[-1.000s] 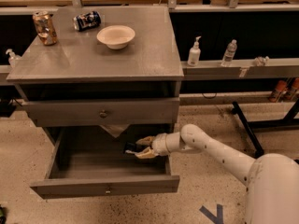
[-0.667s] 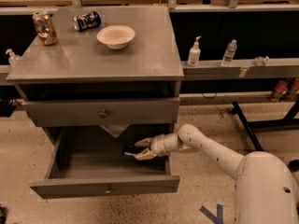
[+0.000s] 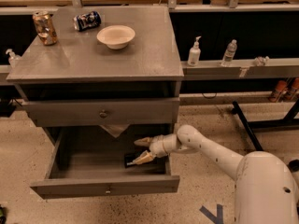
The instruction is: Place rxbar blueberry into middle drawer
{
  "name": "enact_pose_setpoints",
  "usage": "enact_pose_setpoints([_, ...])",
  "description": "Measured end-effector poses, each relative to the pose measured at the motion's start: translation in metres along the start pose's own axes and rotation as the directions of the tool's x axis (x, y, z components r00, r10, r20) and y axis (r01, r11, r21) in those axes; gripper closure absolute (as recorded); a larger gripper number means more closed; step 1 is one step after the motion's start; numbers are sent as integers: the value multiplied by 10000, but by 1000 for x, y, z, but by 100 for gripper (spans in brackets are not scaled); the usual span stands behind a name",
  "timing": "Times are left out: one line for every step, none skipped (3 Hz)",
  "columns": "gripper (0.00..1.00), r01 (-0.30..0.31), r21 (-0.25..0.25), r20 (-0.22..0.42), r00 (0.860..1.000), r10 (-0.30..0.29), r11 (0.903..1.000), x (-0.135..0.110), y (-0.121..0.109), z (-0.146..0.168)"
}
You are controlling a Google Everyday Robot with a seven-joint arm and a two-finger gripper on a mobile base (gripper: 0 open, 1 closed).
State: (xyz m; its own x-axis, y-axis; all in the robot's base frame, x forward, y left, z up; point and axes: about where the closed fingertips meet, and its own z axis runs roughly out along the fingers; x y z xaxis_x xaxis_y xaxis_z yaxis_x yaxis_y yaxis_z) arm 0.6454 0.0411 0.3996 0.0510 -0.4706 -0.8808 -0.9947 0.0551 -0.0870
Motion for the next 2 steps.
enact_pose_setpoints([0,-1,-28,11,10000,1,10000,0,1,2])
enact_pose_setpoints([0,-1,-30,11,10000,1,10000,0,1,2])
